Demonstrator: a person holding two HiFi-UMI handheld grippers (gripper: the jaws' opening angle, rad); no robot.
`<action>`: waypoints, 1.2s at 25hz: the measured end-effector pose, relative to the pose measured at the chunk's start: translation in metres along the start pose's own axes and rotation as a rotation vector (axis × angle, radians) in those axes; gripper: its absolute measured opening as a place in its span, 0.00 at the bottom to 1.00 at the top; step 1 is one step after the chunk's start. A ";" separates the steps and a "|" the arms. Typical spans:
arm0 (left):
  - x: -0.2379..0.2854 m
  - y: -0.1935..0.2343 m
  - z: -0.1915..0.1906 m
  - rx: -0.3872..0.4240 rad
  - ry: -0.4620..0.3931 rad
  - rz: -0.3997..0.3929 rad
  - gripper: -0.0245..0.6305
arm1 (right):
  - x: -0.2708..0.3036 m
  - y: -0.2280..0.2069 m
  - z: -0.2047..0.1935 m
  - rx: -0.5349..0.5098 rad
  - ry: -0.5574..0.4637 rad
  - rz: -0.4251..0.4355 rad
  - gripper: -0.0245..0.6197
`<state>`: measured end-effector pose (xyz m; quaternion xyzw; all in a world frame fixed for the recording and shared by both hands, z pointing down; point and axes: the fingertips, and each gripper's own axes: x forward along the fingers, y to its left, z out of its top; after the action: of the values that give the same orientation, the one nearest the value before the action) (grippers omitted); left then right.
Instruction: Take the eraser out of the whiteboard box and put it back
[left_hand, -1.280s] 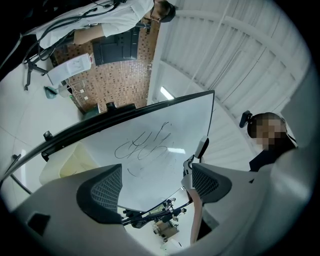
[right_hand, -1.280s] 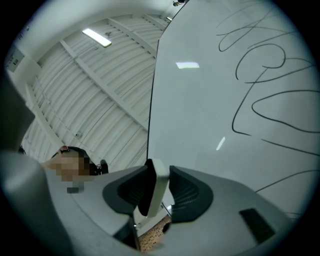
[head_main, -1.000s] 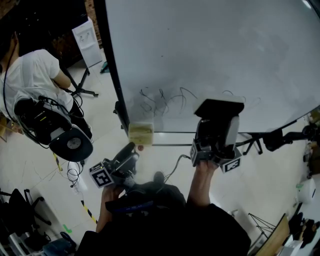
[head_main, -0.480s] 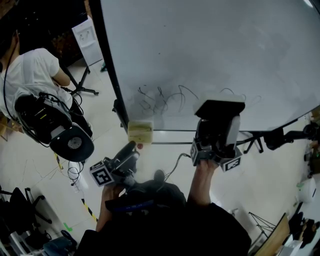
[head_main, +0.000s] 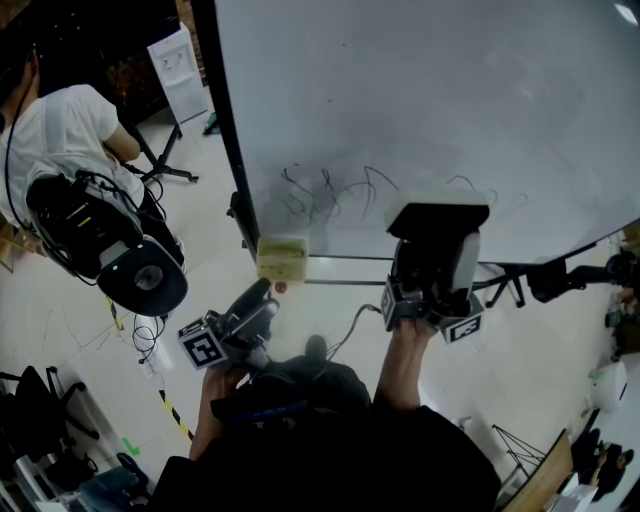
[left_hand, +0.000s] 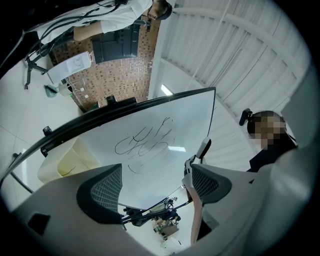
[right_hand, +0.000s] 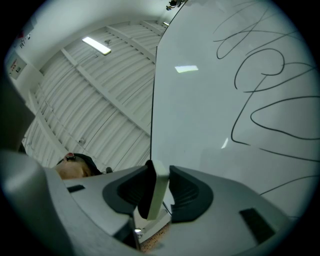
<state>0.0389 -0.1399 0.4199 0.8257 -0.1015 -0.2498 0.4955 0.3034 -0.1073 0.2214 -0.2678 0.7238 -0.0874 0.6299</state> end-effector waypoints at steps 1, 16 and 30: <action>-0.002 0.003 0.000 0.008 0.004 0.012 0.69 | -0.002 -0.002 0.000 0.002 0.002 0.004 0.29; -0.014 0.010 0.002 -0.005 -0.018 0.036 0.69 | 0.021 0.011 -0.028 -0.032 0.101 0.002 0.29; -0.024 0.006 0.011 -0.007 -0.061 0.020 0.69 | 0.017 -0.004 -0.073 -0.117 0.280 -0.051 0.29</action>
<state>0.0130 -0.1413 0.4288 0.8149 -0.1236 -0.2702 0.4977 0.2329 -0.1347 0.2221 -0.3074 0.8014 -0.0974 0.5038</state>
